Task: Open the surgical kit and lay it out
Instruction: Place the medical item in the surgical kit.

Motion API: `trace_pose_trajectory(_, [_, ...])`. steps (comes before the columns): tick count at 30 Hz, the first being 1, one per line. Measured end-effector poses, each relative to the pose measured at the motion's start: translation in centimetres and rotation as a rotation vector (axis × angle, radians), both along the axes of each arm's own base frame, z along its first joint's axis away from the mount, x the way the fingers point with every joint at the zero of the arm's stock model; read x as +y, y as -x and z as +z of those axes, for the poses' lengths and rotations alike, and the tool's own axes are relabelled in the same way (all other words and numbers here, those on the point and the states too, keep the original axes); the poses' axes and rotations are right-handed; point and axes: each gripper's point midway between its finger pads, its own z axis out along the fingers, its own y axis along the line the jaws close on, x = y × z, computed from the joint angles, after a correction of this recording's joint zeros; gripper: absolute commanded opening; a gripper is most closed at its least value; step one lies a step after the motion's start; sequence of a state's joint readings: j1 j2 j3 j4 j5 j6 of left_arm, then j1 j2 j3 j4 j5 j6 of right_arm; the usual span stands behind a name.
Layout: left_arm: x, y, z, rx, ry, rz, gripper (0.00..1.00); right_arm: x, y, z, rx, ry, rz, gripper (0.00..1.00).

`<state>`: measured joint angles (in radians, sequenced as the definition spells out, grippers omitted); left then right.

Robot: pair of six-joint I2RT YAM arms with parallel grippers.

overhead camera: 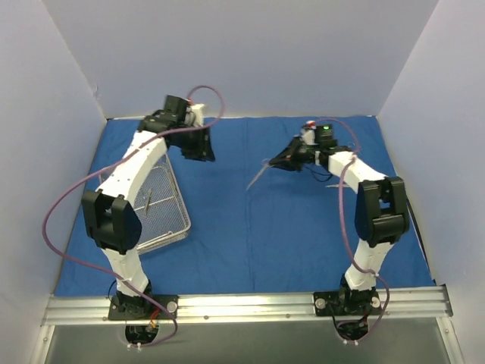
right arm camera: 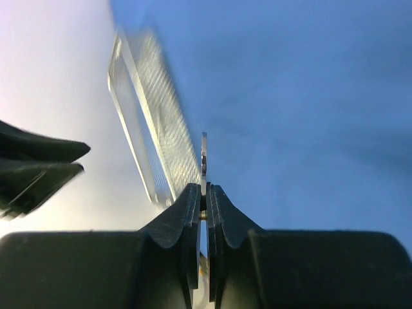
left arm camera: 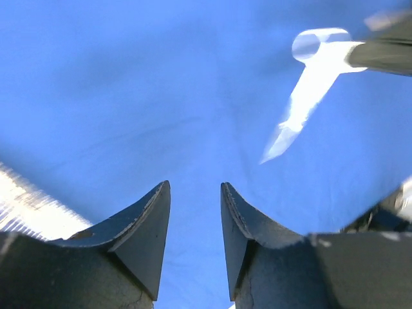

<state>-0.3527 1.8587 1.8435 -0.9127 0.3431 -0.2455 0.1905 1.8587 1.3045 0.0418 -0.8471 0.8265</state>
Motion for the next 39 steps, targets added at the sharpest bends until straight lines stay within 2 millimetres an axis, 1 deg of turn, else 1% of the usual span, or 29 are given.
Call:
trace_pose_trajectory(1, [1.7,-0.5,-0.3,0.011,0.002,0.047,0.46,-2.1,-0.2,-0.6,0.023,0.001,-0.064,0.0])
trace_pose_trajectory(3, [5.4,-1.3,-1.0,0.039,0.002,0.151,0.46,-6.8,-0.5,-0.9,0.021,0.0,-0.195,0.0])
trace_pose_trajectory(5, [8.8,-1.8,-1.8,0.063,-0.007,0.251,0.45,-10.9,0.2,-0.6,0.019,-0.004,-0.31,0.0])
trace_pose_trajectory(6, [10.0,-1.8,-2.0,0.073,-0.008,0.291,0.45,-13.5,0.7,-0.1,0.002,-0.009,-0.382,0.0])
trace_pose_trajectory(7, [11.0,-1.8,-2.4,0.084,-0.008,0.322,0.45,-15.7,1.2,0.3,-0.019,-0.011,-0.443,0.0])
trace_pose_trajectory(9, [12.0,-1.5,-3.0,0.11,-0.004,0.362,0.45,-19.4,2.1,1.0,-0.063,-0.02,-0.551,0.0])
trace_pose_trajectory(11, [12.1,-1.4,-3.2,0.126,0.007,0.376,0.44,-22.4,3.2,0.6,-0.085,-0.024,-0.641,0.0])
trace_pose_trajectory(12, [12.1,-1.4,-3.2,0.132,0.016,0.382,0.43,-23.4,3.6,0.1,-0.083,-0.031,-0.676,0.0])
trace_pose_trajectory(14, [11.9,-1.4,-3.0,0.139,0.035,0.385,0.43,-24.7,4.6,-1.6,-0.057,-0.043,-0.727,0.0])
trace_pose_trajectory(16, [11.8,-1.4,-2.9,0.147,0.051,0.391,0.42,-25.5,5.7,-3.3,-0.015,-0.052,-0.765,0.0])
trace_pose_trajectory(18, [11.8,-1.4,-2.9,0.152,0.06,0.395,0.42,-26.3,6.3,-4.4,0.011,-0.058,-0.796,0.0])
trace_pose_trajectory(22, [11.7,-1.4,-3.0,0.166,0.077,0.401,0.42,-28.4,6.5,-5.6,0.019,-0.051,-0.844,0.0])
trace_pose_trajectory(27, [12.6,-1.7,-3.3,0.174,0.086,0.424,0.42,-30.8,7.2,-7.9,0.067,0.015,-0.854,0.0])
trace_pose_trajectory(31, [13.3,-2.0,-3.4,0.173,0.096,0.439,0.42,-32.5,7.8,-8.7,0.071,0.071,-0.857,0.0])
trace_pose_trajectory(33, [13.4,-1.8,-3.7,0.182,0.101,0.441,0.42,-33.0,7.8,-9.0,0.074,0.081,-0.864,0.0])
trace_pose_trajectory(39, [13.4,-1.8,-3.7,0.191,0.117,0.438,0.42,-33.0,8.1,-10.6,0.113,0.083,-0.855,0.0])
